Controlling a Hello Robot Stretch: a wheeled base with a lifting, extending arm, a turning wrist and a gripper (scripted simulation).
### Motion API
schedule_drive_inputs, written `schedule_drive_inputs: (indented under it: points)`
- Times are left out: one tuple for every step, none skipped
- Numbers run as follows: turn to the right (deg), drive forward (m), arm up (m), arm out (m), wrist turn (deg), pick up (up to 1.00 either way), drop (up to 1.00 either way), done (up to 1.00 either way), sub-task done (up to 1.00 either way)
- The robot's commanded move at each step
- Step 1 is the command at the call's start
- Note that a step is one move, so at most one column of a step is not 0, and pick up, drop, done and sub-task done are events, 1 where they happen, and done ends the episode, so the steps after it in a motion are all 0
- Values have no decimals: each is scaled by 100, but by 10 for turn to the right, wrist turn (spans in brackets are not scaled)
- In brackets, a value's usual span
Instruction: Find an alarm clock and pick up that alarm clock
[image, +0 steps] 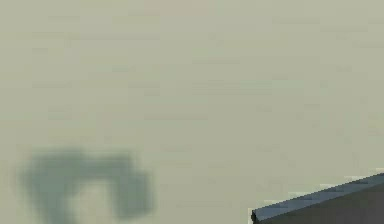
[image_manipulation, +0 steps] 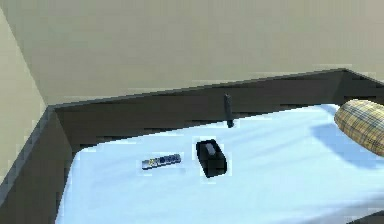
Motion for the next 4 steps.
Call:
schedule_drive_inputs:
  points:
    - [0,5,0,0,0,0,0,0,0]
    - [90,0,0,0,0,0,0,0,0]
    - [0,0,50,0,0,0,0,0,0]
    - [0,0,22,0,0,0,0,0,0]
